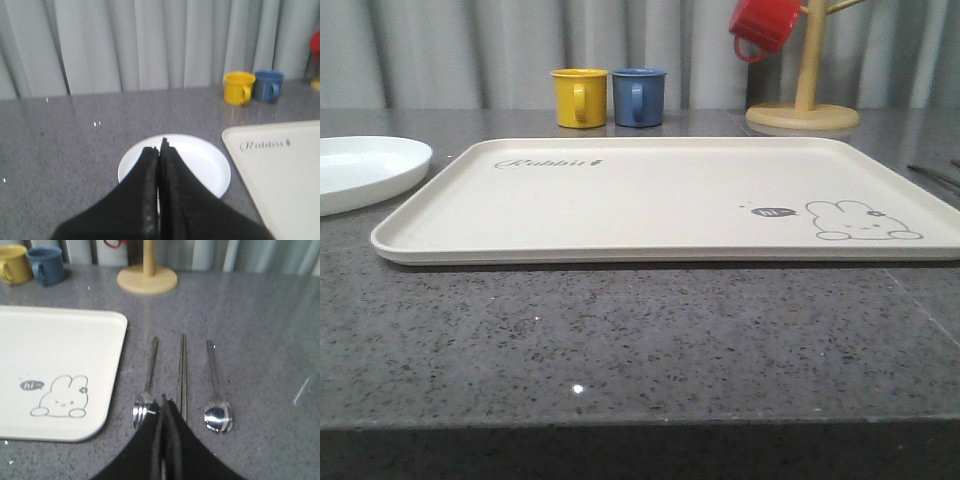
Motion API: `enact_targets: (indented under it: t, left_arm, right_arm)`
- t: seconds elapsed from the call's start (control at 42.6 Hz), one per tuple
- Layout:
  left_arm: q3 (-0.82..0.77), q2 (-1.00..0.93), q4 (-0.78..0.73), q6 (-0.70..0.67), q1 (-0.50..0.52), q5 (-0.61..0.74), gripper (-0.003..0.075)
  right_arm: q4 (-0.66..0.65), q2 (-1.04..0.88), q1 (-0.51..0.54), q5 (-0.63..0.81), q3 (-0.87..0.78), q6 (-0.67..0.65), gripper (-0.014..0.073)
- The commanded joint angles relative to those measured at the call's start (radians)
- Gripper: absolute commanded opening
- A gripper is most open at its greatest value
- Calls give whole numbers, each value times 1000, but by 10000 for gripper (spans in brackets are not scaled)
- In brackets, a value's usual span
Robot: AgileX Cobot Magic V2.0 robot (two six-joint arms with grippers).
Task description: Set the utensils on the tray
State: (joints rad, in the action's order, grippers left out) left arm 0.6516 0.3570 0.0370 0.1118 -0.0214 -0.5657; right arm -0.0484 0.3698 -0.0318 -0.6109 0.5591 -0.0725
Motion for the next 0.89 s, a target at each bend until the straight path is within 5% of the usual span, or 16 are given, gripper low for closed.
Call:
enact_targets:
  t: [0.0, 0.282, 0.446, 0.54, 0.869]
  left_arm:
    - [36, 53, 6, -9, -1, 16, -20]
    - [36, 161, 32, -9, -1, -7, -5]
    - [36, 236, 32, -9, -1, -19, 250]
    - [38, 289, 32, -9, -1, -30, 398]
    - [180, 555, 4, -9, -1, -110, 430]
  right_arm:
    - [-18, 58, -1, 34, 30, 5, -67]
    - [-18, 141, -1, 17, 28, 5, -12]
    - [-18, 165, -1, 30, 28, 5, 335]
    - [-18, 171, -1, 38, 28, 5, 458]
    - [-18, 171, -1, 32, 28, 5, 468]
